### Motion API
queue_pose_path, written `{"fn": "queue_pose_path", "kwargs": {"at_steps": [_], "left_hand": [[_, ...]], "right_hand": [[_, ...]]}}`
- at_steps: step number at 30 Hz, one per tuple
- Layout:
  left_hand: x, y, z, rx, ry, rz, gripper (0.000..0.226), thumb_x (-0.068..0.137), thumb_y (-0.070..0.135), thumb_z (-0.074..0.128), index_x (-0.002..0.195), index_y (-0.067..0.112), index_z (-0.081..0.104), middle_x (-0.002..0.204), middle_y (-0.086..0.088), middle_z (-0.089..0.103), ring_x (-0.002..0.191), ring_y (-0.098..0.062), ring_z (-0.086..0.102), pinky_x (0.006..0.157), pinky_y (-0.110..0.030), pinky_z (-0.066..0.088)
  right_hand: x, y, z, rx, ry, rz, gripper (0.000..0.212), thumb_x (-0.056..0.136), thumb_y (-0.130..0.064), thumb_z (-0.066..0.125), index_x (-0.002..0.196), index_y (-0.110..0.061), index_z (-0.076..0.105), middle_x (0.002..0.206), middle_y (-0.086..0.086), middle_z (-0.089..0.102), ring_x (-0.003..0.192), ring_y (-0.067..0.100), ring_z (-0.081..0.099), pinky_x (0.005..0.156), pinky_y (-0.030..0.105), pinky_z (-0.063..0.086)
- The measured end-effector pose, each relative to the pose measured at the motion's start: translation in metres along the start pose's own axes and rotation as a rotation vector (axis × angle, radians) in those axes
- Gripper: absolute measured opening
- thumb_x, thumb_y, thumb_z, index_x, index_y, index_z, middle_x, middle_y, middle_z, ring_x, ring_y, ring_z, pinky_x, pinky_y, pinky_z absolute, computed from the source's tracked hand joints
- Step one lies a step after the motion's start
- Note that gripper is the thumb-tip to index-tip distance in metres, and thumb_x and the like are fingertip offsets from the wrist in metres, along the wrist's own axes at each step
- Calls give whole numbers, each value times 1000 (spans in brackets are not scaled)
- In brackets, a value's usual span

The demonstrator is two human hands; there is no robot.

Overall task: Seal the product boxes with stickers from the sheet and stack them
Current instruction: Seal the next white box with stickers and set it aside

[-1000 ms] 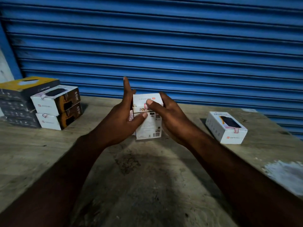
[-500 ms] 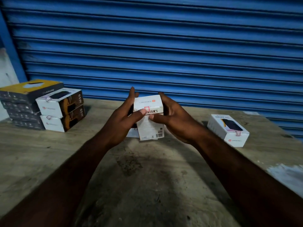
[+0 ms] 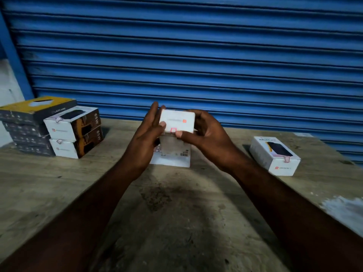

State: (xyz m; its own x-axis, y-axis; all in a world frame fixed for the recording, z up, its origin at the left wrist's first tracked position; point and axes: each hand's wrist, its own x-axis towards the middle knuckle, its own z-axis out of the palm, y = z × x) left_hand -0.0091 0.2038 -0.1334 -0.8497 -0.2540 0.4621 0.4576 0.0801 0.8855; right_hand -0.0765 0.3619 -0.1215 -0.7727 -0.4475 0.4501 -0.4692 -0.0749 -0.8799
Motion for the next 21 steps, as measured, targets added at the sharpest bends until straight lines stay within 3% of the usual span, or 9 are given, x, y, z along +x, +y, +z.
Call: {"fn": "queue_pose_path", "kwargs": {"at_steps": [2,5,8,10,12,14,17,19,21], "left_hand": [[-2,-3,4,47,8,15,62,102,7,50,156,24,26,149,5,50,125,-2,56,94,-22,54],[-5,-18,6,320,-47,123,78,93,20,69,156,29,25,144,9,55,123,0,58,99,-34,54],[-4,-29,9,592,-89,184,105,76,54,76,159,27,16,153,8,44,138,-8,44,112,-39,41],[-4,-32,15,690,-89,186,123,66,69,72,160,19,11,160,4,32,146,-15,32,118,-42,32],[-5,-34,17,714,-77,169,129,64,69,72,160,18,3,160,2,31,145,-15,30,118,-36,30],[-6,-31,16,642,-49,123,119,70,57,73,160,21,5,152,-1,36,140,-13,34,114,-30,33],[-2,-26,12,463,42,77,71,86,29,74,149,25,41,141,-3,43,131,-14,47,109,-29,41],[1,-23,9,301,68,36,40,94,17,66,132,26,56,137,-5,54,124,-19,58,106,-38,48],[-2,-23,10,95,-9,-47,31,100,9,56,127,23,60,128,-4,66,116,-22,66,96,-41,55]], "right_hand": [[4,-3,-2,68,124,-5,49,78,-10,80,120,-5,56,117,9,69,107,18,67,89,38,56],[5,-6,-1,32,260,44,47,73,-31,85,107,-10,61,101,3,74,88,10,71,73,30,56],[4,-6,1,-149,357,123,61,60,-57,86,101,-19,63,95,-4,73,87,9,71,82,41,59],[0,-9,3,-235,387,136,61,60,-59,85,101,-22,59,95,-7,70,88,8,68,83,39,58],[-4,-13,6,-244,338,121,61,63,-53,86,104,-22,55,97,-9,66,88,5,66,80,33,57],[-5,-17,6,-225,233,107,60,67,-46,86,111,-20,54,103,-7,66,88,1,65,71,24,55],[1,-21,-3,-130,109,86,40,82,-23,78,114,-13,58,103,-4,67,72,-4,64,54,13,46],[4,-18,-12,-13,83,96,25,88,-10,70,111,-9,62,97,0,67,65,1,63,53,14,46],[5,-11,-19,31,72,117,22,88,-5,68,109,-7,63,92,3,65,68,4,61,59,16,48]]}}
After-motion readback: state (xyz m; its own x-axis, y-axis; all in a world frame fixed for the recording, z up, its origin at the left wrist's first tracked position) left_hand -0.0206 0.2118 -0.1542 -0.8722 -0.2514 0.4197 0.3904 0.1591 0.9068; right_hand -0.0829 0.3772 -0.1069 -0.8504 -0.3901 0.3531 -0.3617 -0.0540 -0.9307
